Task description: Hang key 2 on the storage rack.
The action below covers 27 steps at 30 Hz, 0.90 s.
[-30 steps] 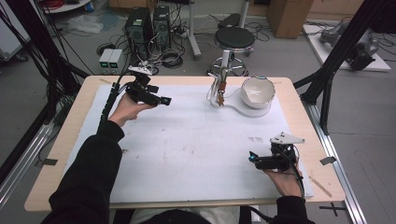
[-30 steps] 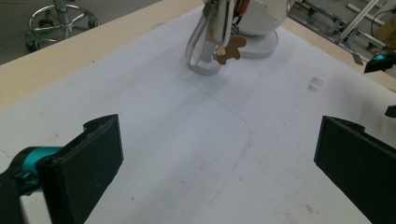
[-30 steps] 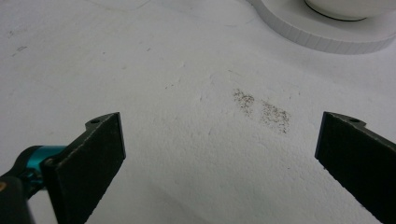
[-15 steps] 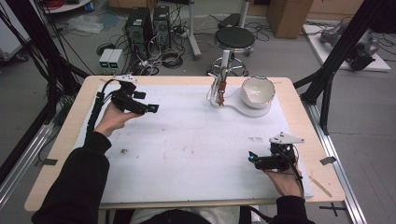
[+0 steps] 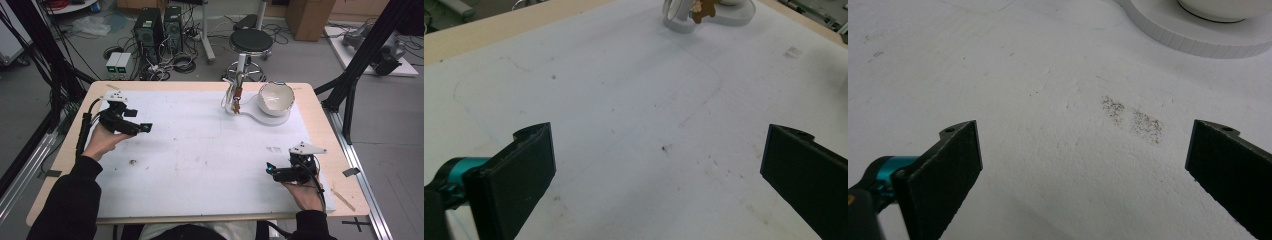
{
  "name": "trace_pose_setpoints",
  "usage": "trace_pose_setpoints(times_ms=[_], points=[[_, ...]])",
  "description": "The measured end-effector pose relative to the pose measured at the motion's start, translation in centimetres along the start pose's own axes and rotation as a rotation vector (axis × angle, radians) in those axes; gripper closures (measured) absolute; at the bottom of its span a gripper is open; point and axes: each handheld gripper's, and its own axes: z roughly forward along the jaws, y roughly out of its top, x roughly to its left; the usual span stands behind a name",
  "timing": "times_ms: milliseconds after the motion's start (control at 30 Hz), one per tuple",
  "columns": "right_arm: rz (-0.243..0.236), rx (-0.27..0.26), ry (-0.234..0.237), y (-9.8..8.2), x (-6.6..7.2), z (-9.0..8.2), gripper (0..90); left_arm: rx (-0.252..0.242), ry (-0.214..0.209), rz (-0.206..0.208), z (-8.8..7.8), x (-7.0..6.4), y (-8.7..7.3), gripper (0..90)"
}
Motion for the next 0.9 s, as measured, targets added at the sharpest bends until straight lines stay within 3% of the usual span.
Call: trace_pose_setpoints(times_ms=[267,667,900], points=[[0.004,0.005,-0.004,0.0,0.1,0.0,0.7,0.017,0.034,-0.009,-1.5,0.0,-2.5,1.7],[0.003,-0.002,-0.007,-0.2,-0.2,-0.2,0.7,0.089,0.091,0.073,-1.3,-1.8,-4.4,1.7],[0.007,0.001,-0.008,-0.2,-0.1,-0.1,0.7,0.096,0.115,0.049,-2.7,-1.9,-6.7,1.7]])
